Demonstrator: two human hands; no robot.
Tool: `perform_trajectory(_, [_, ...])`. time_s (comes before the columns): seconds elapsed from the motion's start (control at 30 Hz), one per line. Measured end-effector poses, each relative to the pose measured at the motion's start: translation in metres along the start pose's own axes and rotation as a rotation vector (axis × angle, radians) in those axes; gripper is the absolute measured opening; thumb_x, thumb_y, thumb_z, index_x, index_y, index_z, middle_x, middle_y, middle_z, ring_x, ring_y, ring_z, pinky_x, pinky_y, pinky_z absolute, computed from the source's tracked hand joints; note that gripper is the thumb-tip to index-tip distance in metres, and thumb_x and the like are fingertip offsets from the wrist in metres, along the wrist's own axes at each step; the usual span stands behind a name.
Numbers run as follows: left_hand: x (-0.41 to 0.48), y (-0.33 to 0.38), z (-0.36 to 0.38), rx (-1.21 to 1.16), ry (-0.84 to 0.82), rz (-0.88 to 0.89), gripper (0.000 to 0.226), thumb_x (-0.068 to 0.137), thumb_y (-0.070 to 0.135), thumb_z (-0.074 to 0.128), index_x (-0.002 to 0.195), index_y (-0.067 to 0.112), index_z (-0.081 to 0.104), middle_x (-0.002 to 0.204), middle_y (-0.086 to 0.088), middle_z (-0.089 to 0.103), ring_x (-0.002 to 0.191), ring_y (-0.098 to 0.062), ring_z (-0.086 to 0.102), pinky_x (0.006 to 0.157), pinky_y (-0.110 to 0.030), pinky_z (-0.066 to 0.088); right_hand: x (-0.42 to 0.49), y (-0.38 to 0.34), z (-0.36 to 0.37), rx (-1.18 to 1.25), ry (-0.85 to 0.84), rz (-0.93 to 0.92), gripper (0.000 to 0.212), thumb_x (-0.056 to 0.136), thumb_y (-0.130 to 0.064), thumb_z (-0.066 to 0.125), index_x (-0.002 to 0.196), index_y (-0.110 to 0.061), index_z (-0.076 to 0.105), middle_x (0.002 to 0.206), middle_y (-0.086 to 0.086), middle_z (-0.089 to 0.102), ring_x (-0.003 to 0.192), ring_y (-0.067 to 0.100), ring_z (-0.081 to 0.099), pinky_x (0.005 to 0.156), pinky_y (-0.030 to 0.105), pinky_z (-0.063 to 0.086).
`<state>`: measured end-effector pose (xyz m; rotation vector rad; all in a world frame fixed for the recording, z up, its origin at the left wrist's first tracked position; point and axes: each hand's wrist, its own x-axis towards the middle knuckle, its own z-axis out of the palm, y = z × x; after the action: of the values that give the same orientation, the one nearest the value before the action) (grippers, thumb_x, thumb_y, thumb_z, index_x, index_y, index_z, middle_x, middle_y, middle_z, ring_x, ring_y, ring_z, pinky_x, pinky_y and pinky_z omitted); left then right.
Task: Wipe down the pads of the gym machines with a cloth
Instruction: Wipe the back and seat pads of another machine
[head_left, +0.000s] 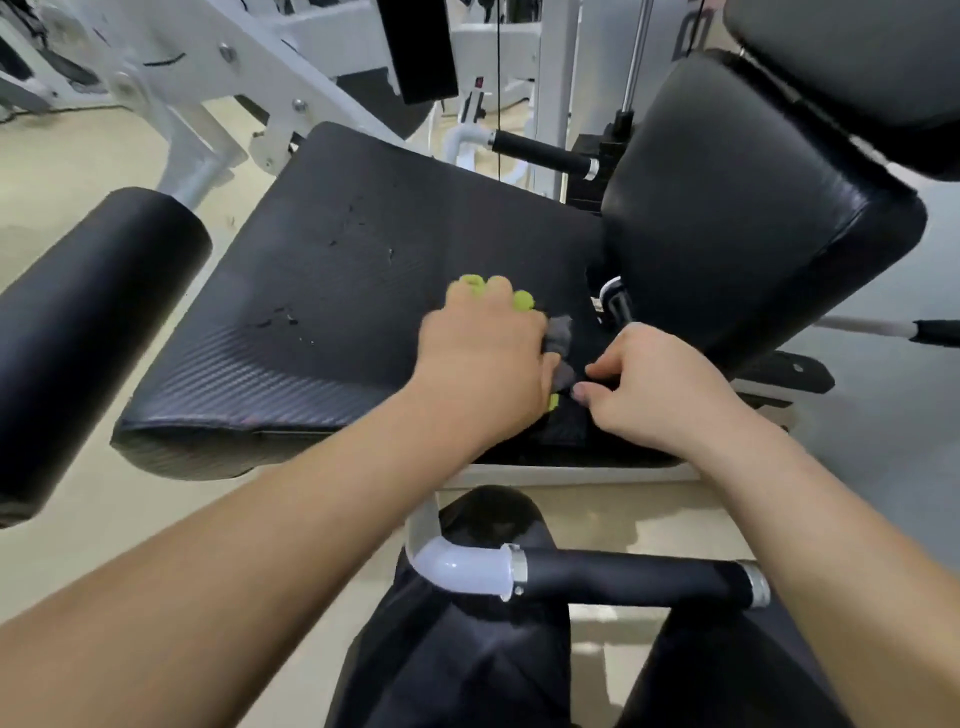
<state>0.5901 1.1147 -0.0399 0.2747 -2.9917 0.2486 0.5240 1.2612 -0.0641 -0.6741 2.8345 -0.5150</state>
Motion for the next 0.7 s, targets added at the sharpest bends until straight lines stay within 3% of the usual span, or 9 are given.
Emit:
perform_trajectory(0.07, [-0.014,0.01,0.008,-0.046,0.05,0.084,0.037,0.098,0.054,0.048,0.12,0.028,0.063,0.122,-0.003,0.046,0.114,-0.029,0.042,0.074,-0.039,0.04,0.001,0.002,0.001,0.0,0.007,0.005,0.034,0.08,-0.035,0.066,0.054,-0.014,0.061,0.06,0.004,0.057,0.063,0.026,0.057,0.05,0.03,0.041])
perform_trajectory(0.13, [-0.025,-0.001,0.009,-0.067,0.085,0.137,0.034,0.097,0.054,0.049,0.118,0.031,0.063,0.119,0.0,0.047,0.111,-0.027,0.044,0.071,-0.037,0.037,0.003,0.001,0.001,0.018,0.001,0.012,0.029,0.079,-0.038,0.067,0.057,-0.019,0.064,0.065,0.001,0.059,0.069,0.024,0.059,0.055,0.034,0.048])
perform_trajectory(0.2, [-0.032,-0.036,0.002,-0.031,0.092,0.097,0.032,0.095,0.055,0.048,0.114,0.034,0.064,0.115,0.002,0.049,0.111,-0.026,0.047,0.068,-0.035,0.037,0.003,-0.002,-0.001,0.054,-0.013,0.038,0.02,0.084,-0.045,0.073,0.077,-0.026,0.076,0.078,-0.009,0.066,0.085,0.019,0.064,0.075,0.038,0.058])
perform_trajectory(0.27, [-0.034,-0.086,-0.009,0.016,0.094,-0.047,0.035,0.093,0.056,0.047,0.112,0.034,0.066,0.113,0.001,0.052,0.112,-0.028,0.051,0.069,-0.035,0.043,0.002,-0.006,-0.003,0.073,-0.013,0.048,0.025,0.086,-0.049,0.074,0.091,-0.025,0.079,0.087,-0.012,0.07,0.094,0.018,0.066,0.084,0.04,0.058])
perform_trajectory(0.37, [-0.036,-0.139,-0.018,0.031,0.132,-0.312,0.038,0.093,0.056,0.047,0.114,0.033,0.068,0.114,-0.004,0.054,0.11,-0.034,0.05,0.078,-0.039,0.047,0.001,-0.02,-0.005,0.133,0.064,-0.009,0.048,0.083,-0.063,0.069,0.12,-0.032,0.073,0.119,-0.015,0.069,0.115,0.014,0.063,0.095,0.042,0.056])
perform_trajectory(0.43, [-0.034,-0.121,-0.011,0.054,0.174,-0.36,0.035,0.092,0.051,0.049,0.108,0.028,0.069,0.113,-0.006,0.055,0.105,-0.036,0.049,0.073,-0.038,0.042,0.003,-0.034,-0.002,0.2,0.061,-0.083,0.062,0.08,-0.071,0.067,0.135,-0.041,0.063,0.132,-0.02,0.059,0.128,0.008,0.055,0.104,0.044,0.05])
perform_trajectory(0.57, [-0.037,-0.058,0.006,0.069,0.169,-0.107,0.027,0.08,0.046,0.058,0.083,0.021,0.068,0.098,-0.006,0.059,0.086,-0.034,0.051,0.06,-0.035,0.03,0.012,-0.048,0.005,0.126,-0.039,-0.158,0.063,0.08,-0.073,0.064,0.138,-0.047,0.06,0.127,-0.019,0.054,0.125,0.009,0.055,0.101,0.042,0.051])
perform_trajectory(0.63, [-0.042,-0.069,0.006,0.04,0.166,-0.025,0.032,0.08,0.054,0.055,0.088,0.025,0.067,0.101,-0.003,0.058,0.089,-0.032,0.051,0.061,-0.035,0.037,0.011,-0.046,0.003,0.115,-0.047,-0.144,0.057,0.08,-0.073,0.065,0.133,-0.049,0.063,0.118,-0.02,0.053,0.115,0.007,0.057,0.096,0.038,0.051])
perform_trajectory(0.7, [-0.047,-0.101,-0.006,0.01,0.132,-0.068,0.044,0.082,0.063,0.044,0.105,0.033,0.066,0.109,0.001,0.057,0.101,-0.03,0.052,0.074,-0.038,0.051,0.01,-0.045,0.004,0.138,-0.057,-0.142,0.055,0.081,-0.071,0.066,0.131,-0.049,0.063,0.117,-0.021,0.053,0.111,0.005,0.058,0.096,0.037,0.05])
